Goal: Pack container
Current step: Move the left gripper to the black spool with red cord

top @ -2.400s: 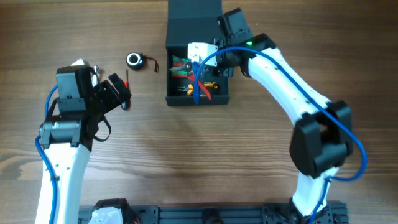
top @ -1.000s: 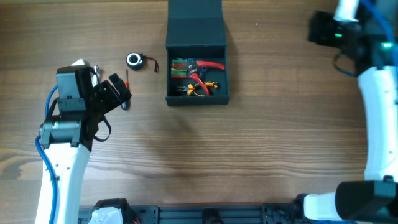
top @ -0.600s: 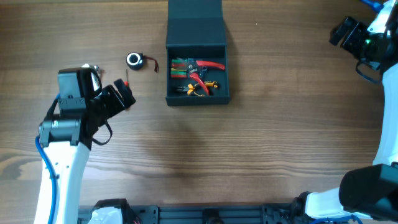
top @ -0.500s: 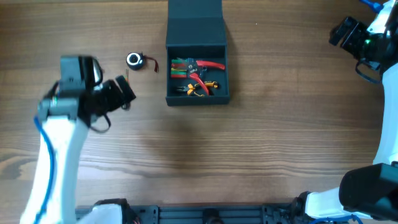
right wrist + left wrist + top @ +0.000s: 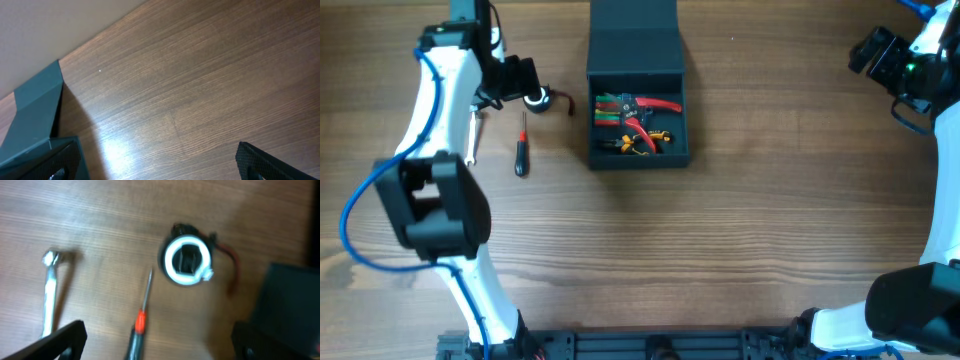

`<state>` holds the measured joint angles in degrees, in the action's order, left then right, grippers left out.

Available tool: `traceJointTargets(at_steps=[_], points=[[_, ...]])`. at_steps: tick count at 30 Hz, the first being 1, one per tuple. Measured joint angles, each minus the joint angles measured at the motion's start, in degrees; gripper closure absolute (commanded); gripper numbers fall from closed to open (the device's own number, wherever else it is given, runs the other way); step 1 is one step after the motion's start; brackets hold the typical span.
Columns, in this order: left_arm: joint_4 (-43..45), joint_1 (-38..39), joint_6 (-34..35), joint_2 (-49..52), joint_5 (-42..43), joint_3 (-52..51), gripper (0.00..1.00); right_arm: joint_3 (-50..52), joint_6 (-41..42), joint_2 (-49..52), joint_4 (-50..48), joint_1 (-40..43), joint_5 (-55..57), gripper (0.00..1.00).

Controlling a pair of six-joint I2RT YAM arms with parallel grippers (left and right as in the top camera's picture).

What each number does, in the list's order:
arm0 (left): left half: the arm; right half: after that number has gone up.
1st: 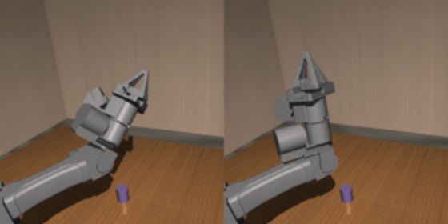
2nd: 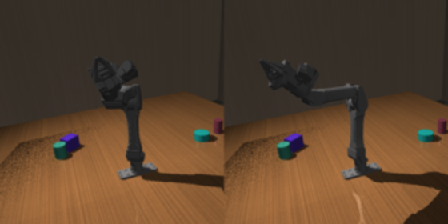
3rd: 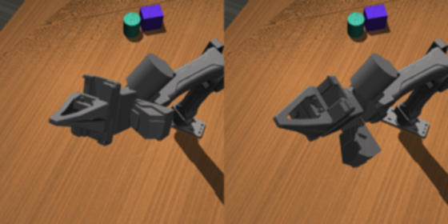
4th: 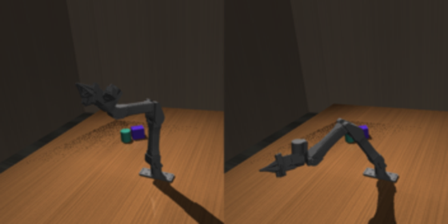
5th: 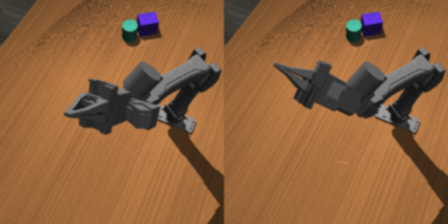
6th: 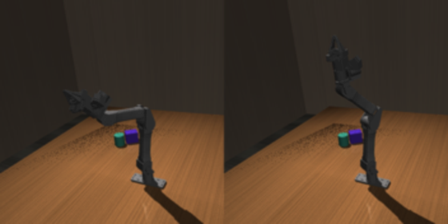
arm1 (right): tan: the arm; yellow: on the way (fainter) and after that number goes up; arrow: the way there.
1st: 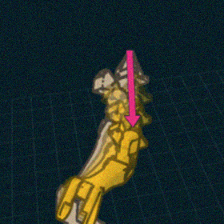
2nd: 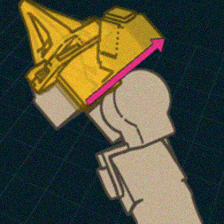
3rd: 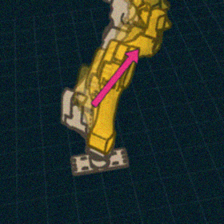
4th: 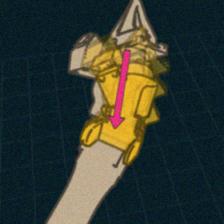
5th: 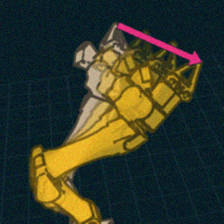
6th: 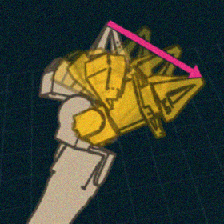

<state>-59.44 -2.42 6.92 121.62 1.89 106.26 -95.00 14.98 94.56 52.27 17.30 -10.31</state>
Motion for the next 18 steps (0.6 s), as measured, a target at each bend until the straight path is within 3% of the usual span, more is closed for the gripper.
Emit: traceJointTargets(at_steps=[9, 18], points=[[8.98, 5.97, -13.6, 3.02, -7.39, 0.02, 0.08, 0.0, 0.0, 0.0, 0.02, 0.0, 0.0, 0.0], [8.87, 4.61, -12.59, 6.84, -9.46, 0.02, 0.09, 0.0, 0.0, 0.0, 0.02, 0.0, 0.0, 0.0]])
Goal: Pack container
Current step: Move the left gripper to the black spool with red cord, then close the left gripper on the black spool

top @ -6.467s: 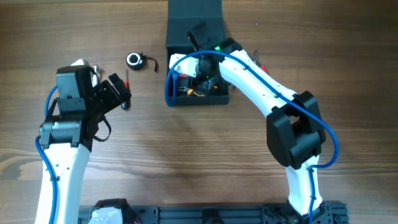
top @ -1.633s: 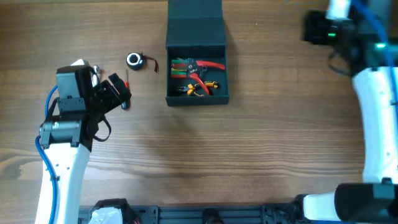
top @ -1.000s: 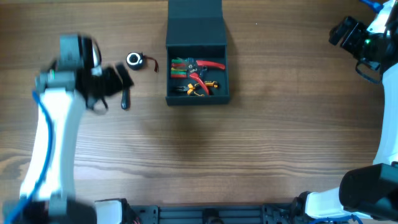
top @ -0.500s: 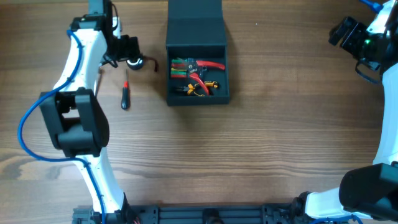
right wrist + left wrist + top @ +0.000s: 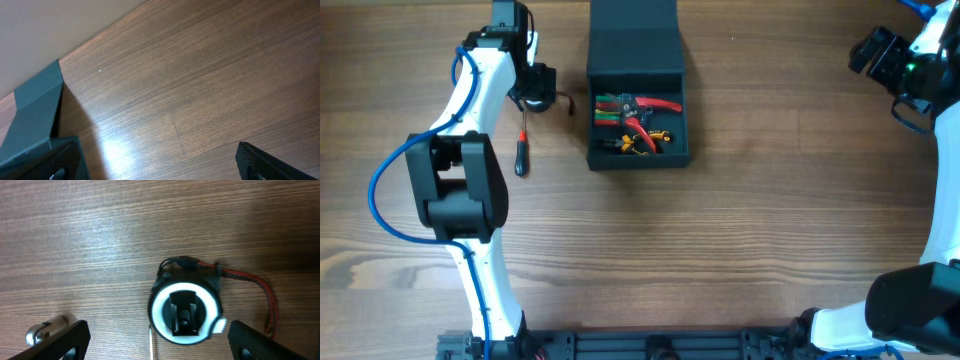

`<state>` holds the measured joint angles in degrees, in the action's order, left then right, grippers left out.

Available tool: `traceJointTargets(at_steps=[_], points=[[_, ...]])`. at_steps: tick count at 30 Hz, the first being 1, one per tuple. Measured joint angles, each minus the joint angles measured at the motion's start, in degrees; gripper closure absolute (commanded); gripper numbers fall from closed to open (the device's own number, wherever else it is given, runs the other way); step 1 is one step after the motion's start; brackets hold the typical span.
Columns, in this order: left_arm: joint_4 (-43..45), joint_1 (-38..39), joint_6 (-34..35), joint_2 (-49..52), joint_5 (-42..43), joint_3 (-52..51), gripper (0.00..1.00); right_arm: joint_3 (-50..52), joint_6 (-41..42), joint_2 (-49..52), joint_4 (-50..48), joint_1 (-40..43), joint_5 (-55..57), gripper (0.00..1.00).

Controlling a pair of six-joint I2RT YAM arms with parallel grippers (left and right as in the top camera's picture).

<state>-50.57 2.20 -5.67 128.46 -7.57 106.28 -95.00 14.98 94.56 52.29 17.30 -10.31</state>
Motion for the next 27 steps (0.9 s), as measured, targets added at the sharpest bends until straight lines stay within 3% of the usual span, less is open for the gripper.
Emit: traceJointTargets(at_steps=[17, 27], points=[[1.38, -0.11, 0.13, 5.42, 3.5, 0.24, 0.15, 0.0, 0.0, 0.0, 0.0, 0.0, 0.0, 0.0], [1.84, 0.0, 0.35, 5.99, 5.16, 0.24, 0.36, 0.0, 0.0, 0.0, 0.0, 0.0, 0.0, 0.0]])
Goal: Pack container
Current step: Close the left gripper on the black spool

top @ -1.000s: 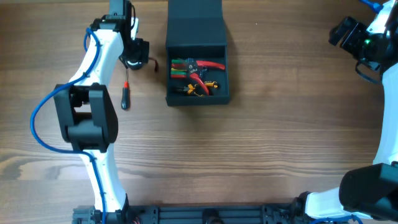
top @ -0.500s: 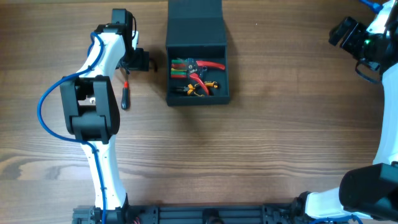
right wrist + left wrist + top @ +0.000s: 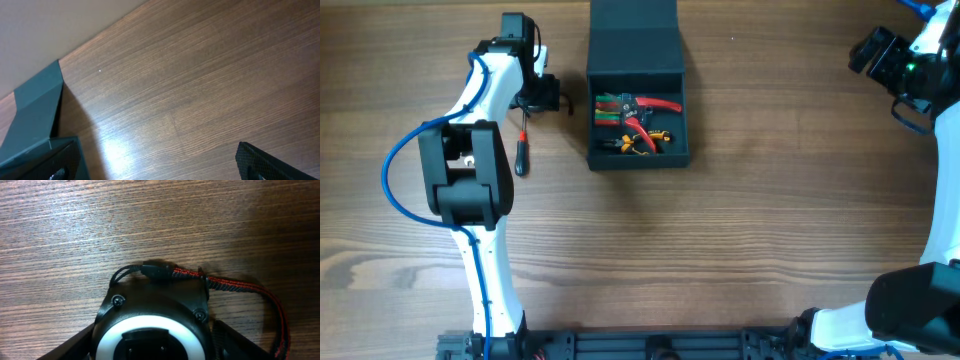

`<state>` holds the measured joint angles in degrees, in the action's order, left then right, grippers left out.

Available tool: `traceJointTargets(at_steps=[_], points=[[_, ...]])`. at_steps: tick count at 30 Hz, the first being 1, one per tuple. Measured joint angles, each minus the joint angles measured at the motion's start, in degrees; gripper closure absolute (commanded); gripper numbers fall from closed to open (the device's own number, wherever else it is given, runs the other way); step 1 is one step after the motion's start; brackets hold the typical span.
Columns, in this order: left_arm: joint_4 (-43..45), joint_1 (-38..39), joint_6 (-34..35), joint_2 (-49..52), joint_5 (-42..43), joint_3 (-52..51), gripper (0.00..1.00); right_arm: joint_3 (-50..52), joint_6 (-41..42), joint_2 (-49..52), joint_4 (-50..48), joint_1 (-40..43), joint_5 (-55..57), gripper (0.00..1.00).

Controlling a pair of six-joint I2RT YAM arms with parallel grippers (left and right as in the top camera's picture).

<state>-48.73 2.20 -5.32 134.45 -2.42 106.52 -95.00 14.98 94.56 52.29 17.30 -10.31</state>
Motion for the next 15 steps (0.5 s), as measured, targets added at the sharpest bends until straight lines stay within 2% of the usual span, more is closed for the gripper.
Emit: traceJointTargets(at_steps=[3, 9, 15], points=[[0.39, 0.0, 0.02, 0.02, 0.17, 0.0, 0.42, 0.0, 0.0, 0.0, 0.0, 0.0, 0.0, 0.0], [0.92, 0.0, -0.13, 0.02, 0.15, 0.17, 0.81, 0.0, 0.0, 0.0, 0.0, 0.0, 0.0, 0.0], [0.85, 0.0, 0.02, 0.02, 0.15, 0.28, 0.77, 0.0, 0.0, 0.0, -0.02, 0.0, 0.0, 0.0]])
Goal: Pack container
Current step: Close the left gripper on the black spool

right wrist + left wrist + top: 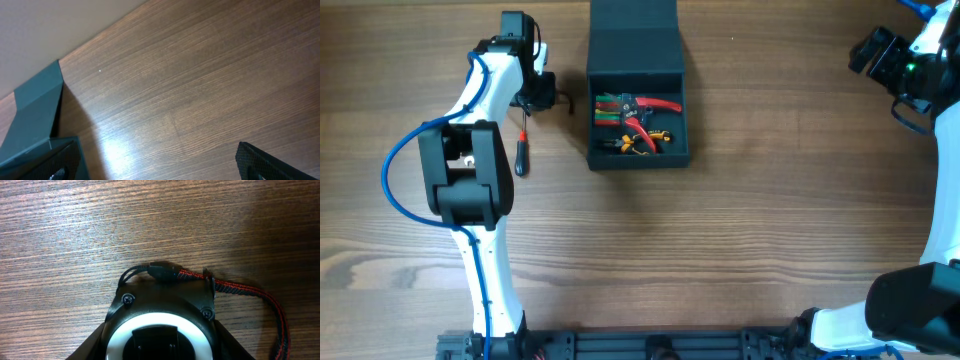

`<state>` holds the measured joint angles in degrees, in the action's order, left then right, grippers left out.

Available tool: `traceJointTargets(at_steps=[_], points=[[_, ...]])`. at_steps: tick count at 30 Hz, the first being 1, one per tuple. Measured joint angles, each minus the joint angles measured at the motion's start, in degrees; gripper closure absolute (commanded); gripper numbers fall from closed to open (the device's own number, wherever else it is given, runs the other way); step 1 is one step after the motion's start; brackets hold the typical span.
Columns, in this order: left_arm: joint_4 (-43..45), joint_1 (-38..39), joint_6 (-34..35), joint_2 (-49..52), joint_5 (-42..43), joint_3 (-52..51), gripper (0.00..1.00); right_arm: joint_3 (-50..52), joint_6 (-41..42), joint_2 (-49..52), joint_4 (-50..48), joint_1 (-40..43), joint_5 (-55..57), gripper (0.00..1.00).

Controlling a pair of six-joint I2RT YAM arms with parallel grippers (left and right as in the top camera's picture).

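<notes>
A round black device with a white ring [165, 311] and a red-black strap [250, 291] lies on the wooden table left of the dark box [638, 158]. My left gripper [160, 352] is down around it, a finger pressed against each side of the housing. In the overhead view it sits under the left gripper [533, 96]. The open box holds red-handled pliers [658, 103] and other small tools. My right gripper [157, 170] hangs open and empty above bare table at the far right.
A red-and-black screwdriver [521, 150] lies just in front of the left gripper. The box's lid [633, 35] stands open toward the back and also shows at the left of the right wrist view, lid [35, 115].
The left gripper's fingers have drawn in a little and now sit against both sides of the round device. The right arm has not moved.
My left gripper first hovered open, high over the round device, screwdriver and a metal wrench. It was then lower and centred on the device, then straddling it at table level. Now the fingers press its sides. Box and right arm stayed as they were.
</notes>
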<state>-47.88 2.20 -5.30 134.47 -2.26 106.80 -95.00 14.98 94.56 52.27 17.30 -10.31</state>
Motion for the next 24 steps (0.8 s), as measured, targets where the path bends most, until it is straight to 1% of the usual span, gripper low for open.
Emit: traceJointTargets(at_steps=[3, 4, 6, 7, 9, 10, 12, 16, 18, 21, 24], points=[[-0.04, 0.0, 0.0, 0.0, 0.02, 0.0, 0.78, 0.0, 0.0, 0.0, 0.02, 0.0, 0.0, 0.0], [-0.09, 0.0, 0.02, 0.0, 0.0, 0.0, 0.75, 0.0, 0.0, 0.0, 0.02, 0.0, 0.0, 0.0], [-0.22, 0.0, 0.0, 0.0, 0.02, 0.04, 0.6, 0.0, 0.0, 0.0, 0.02, 0.0, 0.0, 0.0], [-0.33, 0.0, 0.0, 0.0, 0.0, 0.09, 0.5, 0.0, 0.0, 0.0, 0.02, 0.0, 0.0, 0.0], [-0.59, 0.0, 0.35, 0.0, 0.0, 0.09, 0.37, 0.0, 0.0, 0.0, 0.02, 0.0, 0.0, 0.0], [-0.7, 0.0, 0.24, 0.0, 0.02, 0.09, 0.32, 0.0, 0.0, 0.0, 0.0, 0.0, 0.0, 0.0], [-0.94, 0.0, 0.09, 0.0, 0.0, 0.09, 0.28, 0.0, -0.02, 0.0, 0.02, 0.0, 0.0, 0.0], [-0.02, 0.0, 0.02, 0.0, 0.0, 0.09, 0.26, 0.0, 0.0, 0.0, 0.02, 0.0, 0.0, 0.0], [0.46, 0.0, 0.02, 0.0, 0.07, 0.09, 0.27, 0.0, 0.0, 0.0, 0.02, 0.0, 0.0, 0.0], [0.59, 0.0, 0.0, 0.0, 1.4, 0.09, 0.32, 0.0, 0.0, 0.0, 0.02, 0.0, 0.0, 0.0], [0.57, 0.0, 0.0, 0.0, 2.4, 0.09, 0.33, 0.0, 0.0, 0.0, 0.02, 0.0, 0.0, 0.0]])
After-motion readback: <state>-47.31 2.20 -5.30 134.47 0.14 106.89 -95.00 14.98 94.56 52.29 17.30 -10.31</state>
